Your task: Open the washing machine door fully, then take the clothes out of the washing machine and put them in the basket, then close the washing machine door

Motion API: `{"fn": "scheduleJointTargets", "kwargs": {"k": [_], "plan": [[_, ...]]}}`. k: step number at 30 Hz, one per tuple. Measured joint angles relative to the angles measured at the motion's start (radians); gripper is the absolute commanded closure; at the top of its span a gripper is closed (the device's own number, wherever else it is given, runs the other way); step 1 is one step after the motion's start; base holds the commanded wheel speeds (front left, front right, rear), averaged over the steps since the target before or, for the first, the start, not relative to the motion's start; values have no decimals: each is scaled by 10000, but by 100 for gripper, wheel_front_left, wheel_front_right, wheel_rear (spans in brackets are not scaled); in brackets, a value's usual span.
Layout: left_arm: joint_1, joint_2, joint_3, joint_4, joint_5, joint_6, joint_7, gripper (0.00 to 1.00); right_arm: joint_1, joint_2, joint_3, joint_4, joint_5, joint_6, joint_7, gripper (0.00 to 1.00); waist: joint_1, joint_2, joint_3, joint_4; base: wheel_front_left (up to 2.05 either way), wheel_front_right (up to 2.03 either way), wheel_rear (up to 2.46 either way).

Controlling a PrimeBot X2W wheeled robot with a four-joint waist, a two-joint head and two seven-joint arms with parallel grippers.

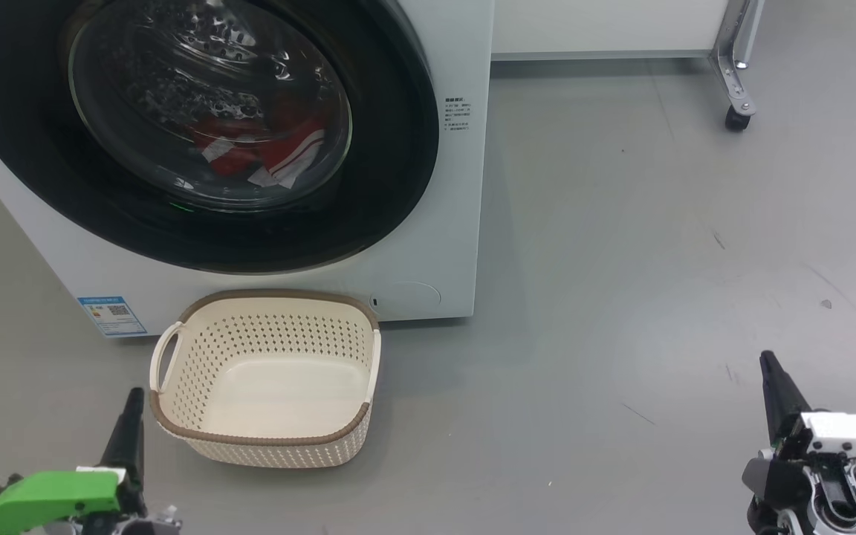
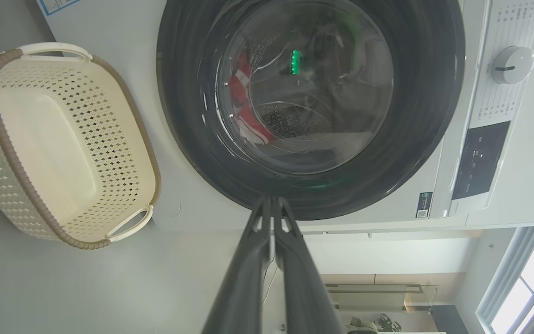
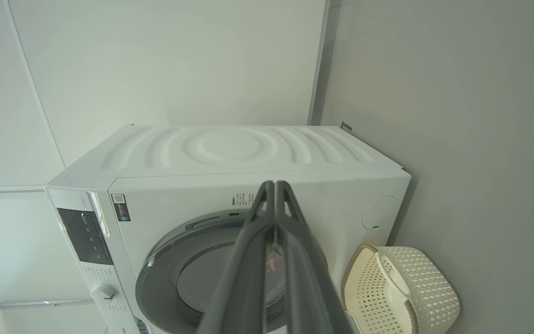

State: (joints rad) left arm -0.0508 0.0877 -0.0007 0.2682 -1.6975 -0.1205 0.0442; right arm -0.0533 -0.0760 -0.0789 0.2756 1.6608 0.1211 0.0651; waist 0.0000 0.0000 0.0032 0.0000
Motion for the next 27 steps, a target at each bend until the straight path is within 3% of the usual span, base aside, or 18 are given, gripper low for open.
{"fn": "scheduleJointTargets", "kwargs": {"k": [1,2,3,4,5,27], "plan": [[35,-36,-10,84,-12,2,-4,100,39,31,4,73,0,-2,-2,100,0,0,0,0,0,0,0],[120,-102,-29,196,-12,8,-4,0,124,94,6,184,0,-4,-2,0,0,0,0,0,0,0,0],[219,-169,-44,307,-12,8,-4,0,235,163,12,288,0,-4,-2,0,0,0,0,0,0,0,0],[322,-234,-59,426,-12,8,-4,100,348,232,15,410,0,-4,-2,100,0,0,0,0,0,0,0],[423,-293,-61,525,-12,8,-6,0,463,297,19,512,0,-4,-2,0,0,0,0,0,0,0,0],[533,-378,-174,276,401,8,-560,0,589,362,167,134,-761,-6,-577,0,0,0,-1,-7,0,0,0]]}}
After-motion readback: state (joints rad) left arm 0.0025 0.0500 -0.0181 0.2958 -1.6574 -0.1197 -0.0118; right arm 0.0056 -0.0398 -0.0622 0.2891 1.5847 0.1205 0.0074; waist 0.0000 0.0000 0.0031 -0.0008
